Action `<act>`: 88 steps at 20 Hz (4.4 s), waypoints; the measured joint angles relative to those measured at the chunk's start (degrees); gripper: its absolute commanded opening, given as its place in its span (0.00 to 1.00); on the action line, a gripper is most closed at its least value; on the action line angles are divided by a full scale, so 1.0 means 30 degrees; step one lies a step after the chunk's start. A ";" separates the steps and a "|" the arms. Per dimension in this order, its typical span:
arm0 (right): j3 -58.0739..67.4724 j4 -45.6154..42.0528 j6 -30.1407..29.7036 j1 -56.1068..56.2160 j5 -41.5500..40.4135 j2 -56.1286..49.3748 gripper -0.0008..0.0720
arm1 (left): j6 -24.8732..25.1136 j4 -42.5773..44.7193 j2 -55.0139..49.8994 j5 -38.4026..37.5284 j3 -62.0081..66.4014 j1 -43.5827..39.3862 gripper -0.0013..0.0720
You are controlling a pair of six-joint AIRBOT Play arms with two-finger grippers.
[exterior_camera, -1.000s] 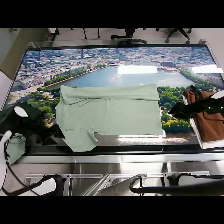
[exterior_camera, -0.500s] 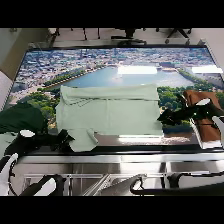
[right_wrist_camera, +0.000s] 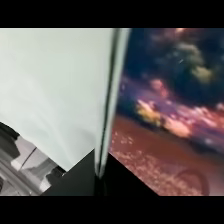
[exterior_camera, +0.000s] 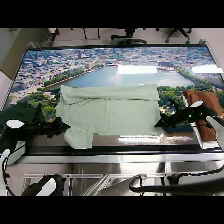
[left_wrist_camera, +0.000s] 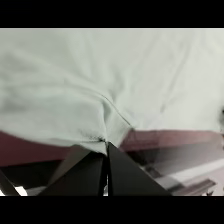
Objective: Fold the shirts.
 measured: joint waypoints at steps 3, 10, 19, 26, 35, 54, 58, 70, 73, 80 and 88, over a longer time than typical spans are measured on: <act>0.0029 -0.1523 0.1209 -0.0007 0.0852 0.0809 0.04 | -0.0452 0.1137 0.2069 -0.2280 0.0357 0.0000 0.04; 0.0036 -0.5916 0.4524 -0.0146 0.1566 0.3905 0.04 | -0.1843 0.3555 0.7380 -0.6164 0.0532 -0.0007 0.04; 0.2820 -0.1239 0.1537 -0.0109 -0.2215 0.4306 0.04 | -0.0685 0.1246 0.3891 -0.3104 0.3876 -0.0240 0.04; 0.4816 0.3410 -0.2448 -0.0007 -0.6178 -0.0707 0.27 | 0.0306 0.0714 -0.7104 -0.0721 1.0418 -0.2907 0.05; 0.6747 0.3053 -0.4656 -0.0896 -0.7359 -0.2827 0.89 | -0.0699 0.1902 -1.3362 -0.2339 1.6079 -0.3060 0.71; 0.7898 0.3942 -0.3832 0.0095 -0.3308 -0.2659 0.04 | -0.2514 0.3555 -1.1941 -0.2193 1.8017 -0.7825 0.04; 0.9391 0.4677 -0.2106 -0.0692 -0.0656 0.0299 0.04 | -0.2528 0.3555 -1.4236 0.0444 1.8520 -1.2342 0.04; 1.0426 0.5297 0.1800 -0.1151 0.2754 0.6324 0.04 | -0.4291 0.1020 -2.1784 0.3614 2.6716 -1.8957 0.04; 1.0367 0.5297 0.1996 -0.1064 0.2929 0.6018 0.04 | -0.3366 -0.0918 -2.0240 0.1953 2.6680 -1.7631 0.04; 1.0032 0.7133 0.1931 0.3395 0.0430 0.4605 0.04 | -0.2047 -0.3417 -1.2029 -0.2718 2.6644 -1.1249 0.04; 0.9879 0.7934 -0.1158 1.5234 -1.0061 -0.1282 0.65 | -0.1698 -0.3767 -0.5712 -0.4656 2.6622 -0.6193 0.04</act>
